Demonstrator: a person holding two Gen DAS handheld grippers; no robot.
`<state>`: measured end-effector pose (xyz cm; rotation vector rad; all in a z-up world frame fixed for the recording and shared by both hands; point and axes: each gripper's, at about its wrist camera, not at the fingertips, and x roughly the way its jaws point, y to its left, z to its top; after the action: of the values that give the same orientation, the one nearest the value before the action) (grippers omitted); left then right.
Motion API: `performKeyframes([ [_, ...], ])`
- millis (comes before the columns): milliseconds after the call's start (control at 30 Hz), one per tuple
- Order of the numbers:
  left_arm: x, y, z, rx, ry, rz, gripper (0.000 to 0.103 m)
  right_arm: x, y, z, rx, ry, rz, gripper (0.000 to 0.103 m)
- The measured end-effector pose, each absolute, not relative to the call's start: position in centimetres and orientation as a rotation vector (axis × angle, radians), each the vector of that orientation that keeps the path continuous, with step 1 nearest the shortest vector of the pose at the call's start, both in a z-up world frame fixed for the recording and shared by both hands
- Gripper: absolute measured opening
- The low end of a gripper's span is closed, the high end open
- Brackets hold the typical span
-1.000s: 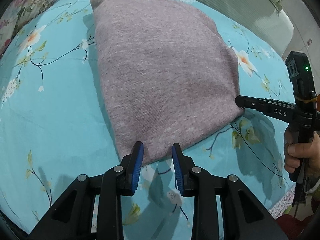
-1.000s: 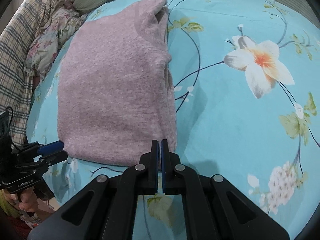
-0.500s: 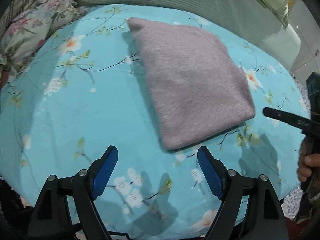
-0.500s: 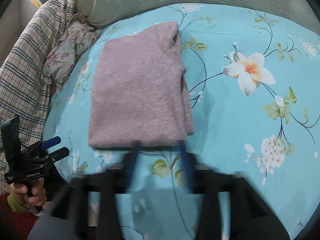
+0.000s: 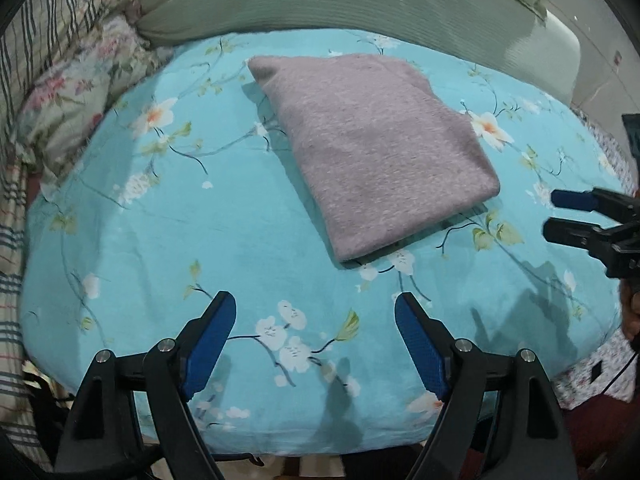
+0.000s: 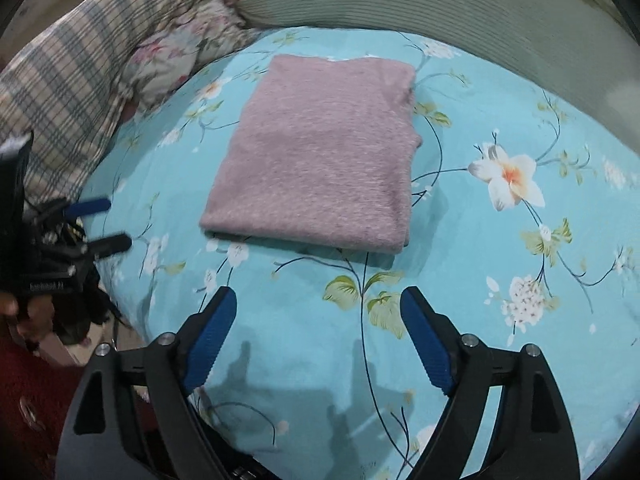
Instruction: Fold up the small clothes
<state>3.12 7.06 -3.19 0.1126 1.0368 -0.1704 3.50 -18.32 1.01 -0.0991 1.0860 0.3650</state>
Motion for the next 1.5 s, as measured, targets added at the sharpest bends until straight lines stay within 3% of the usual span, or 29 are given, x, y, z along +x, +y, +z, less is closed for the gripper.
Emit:
performKeyframes([
  [100,2.5,7.1,-1.9,0.147,1.006,-0.165,0.082,2.5,-17.9,2.2,-0.108,1.066,0.380,0.086],
  [233,2.1,6.9,0.3,0.182,0.954,-0.163,0.088,1.9,-17.8,3.5,-0.137,1.005,0.374,0.099],
  [533,4.9,6.4,-1.9,0.203,1.036,-0.086,0.089,3.8,-19.0,1.0,-0.004,1.057,0.331,0.099],
  [1500,8.8,4.8,-0.6,0.205,0.985,-0.060,0.089,8.3,-17.0,1.4,-0.082,1.037,0.331,0.099],
])
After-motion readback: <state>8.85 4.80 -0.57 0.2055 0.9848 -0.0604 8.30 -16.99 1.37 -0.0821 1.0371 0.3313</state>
